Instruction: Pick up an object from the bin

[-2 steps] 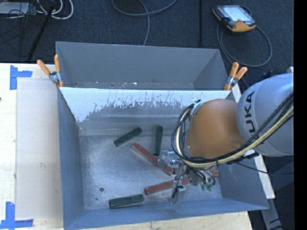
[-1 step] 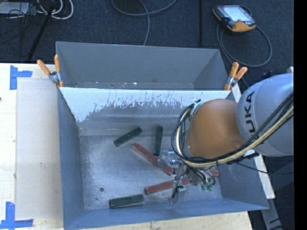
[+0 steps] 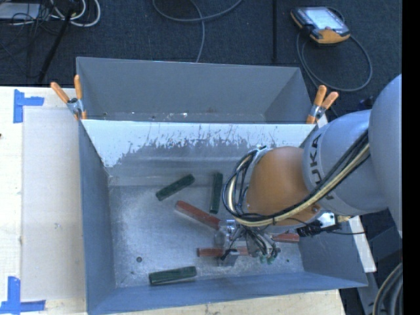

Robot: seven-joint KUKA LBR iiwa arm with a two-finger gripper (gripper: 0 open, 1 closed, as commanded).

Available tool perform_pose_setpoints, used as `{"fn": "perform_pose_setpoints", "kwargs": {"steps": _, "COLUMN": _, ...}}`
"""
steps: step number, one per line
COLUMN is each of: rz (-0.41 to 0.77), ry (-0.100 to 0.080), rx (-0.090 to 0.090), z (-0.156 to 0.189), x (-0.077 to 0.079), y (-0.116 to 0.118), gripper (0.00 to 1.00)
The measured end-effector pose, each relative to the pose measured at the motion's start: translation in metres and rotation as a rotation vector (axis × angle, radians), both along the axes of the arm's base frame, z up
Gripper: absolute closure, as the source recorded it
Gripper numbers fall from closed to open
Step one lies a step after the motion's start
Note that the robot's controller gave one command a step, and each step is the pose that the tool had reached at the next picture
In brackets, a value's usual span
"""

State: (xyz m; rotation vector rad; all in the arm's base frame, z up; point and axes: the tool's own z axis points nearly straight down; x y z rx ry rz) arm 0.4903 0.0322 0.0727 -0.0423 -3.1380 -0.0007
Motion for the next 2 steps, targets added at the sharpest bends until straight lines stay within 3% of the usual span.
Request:
{"fn": "perform_pose_setpoints", "kwargs": {"steps": 1, "rz": -0.001, "ry": 0.0, "rx": 0.0, "z": 0.0, "x": 0.0, "y": 0.0, "gripper": 1.0}}
{"fn": "perform_pose_setpoints", "kwargs": {"steps": 2, "rz": 0.037, "ry": -0.003, "rx": 0.0, "z": 0.139, "x": 0.013, "y": 0.021, "gripper": 1.0}}
